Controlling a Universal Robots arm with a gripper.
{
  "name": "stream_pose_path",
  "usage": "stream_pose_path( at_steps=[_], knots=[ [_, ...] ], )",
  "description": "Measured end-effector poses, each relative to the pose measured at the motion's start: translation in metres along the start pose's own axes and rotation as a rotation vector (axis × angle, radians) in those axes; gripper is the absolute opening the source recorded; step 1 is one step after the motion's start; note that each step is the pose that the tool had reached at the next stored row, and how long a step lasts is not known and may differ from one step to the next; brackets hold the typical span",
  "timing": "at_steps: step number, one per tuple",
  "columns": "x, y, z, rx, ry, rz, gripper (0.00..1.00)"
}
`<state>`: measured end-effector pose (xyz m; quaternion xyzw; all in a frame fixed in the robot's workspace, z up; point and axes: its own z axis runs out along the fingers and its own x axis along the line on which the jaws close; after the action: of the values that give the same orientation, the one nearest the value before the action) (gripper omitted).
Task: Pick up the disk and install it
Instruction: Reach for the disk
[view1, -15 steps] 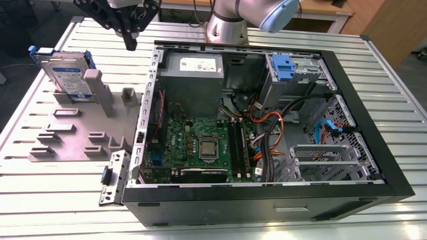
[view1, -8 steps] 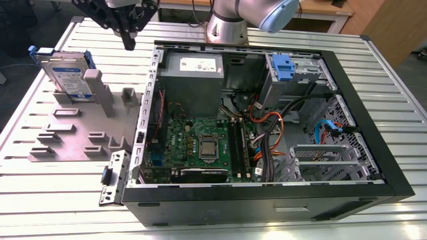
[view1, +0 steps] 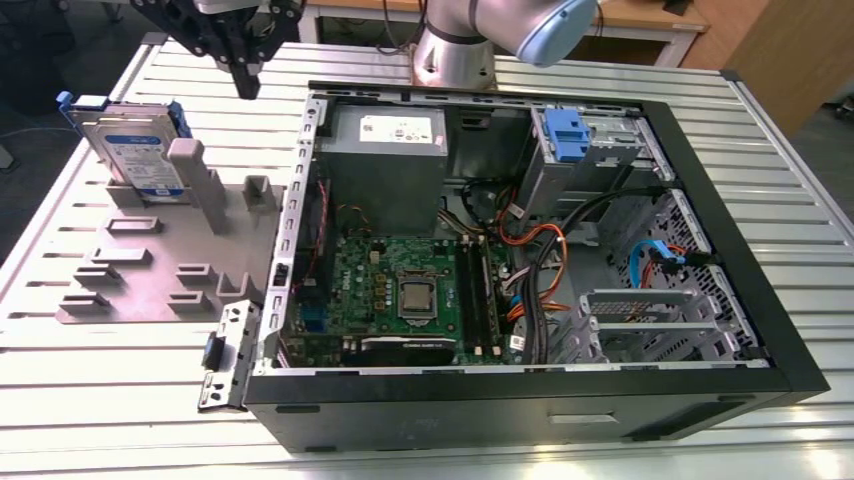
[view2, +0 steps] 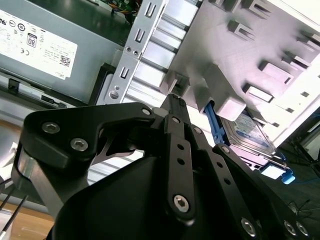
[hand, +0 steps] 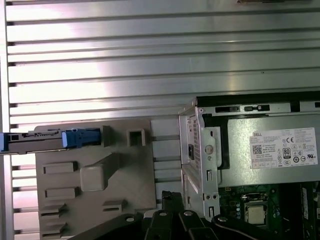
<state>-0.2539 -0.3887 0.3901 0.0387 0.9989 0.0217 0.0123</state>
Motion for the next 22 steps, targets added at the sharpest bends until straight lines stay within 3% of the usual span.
stream_pose_path(
  at_steps=[4,15,22],
  knots=[
    [0.0034,0.0,0.0006,0.0,0.0014,0.0,0.11],
    [0.0037,0.0,0.0008,0.0001,0.0041,0.0,0.11],
    [0.0088,0.0029,0.0024,0.0012,0.0149,0.001,0.11]
  ],
)
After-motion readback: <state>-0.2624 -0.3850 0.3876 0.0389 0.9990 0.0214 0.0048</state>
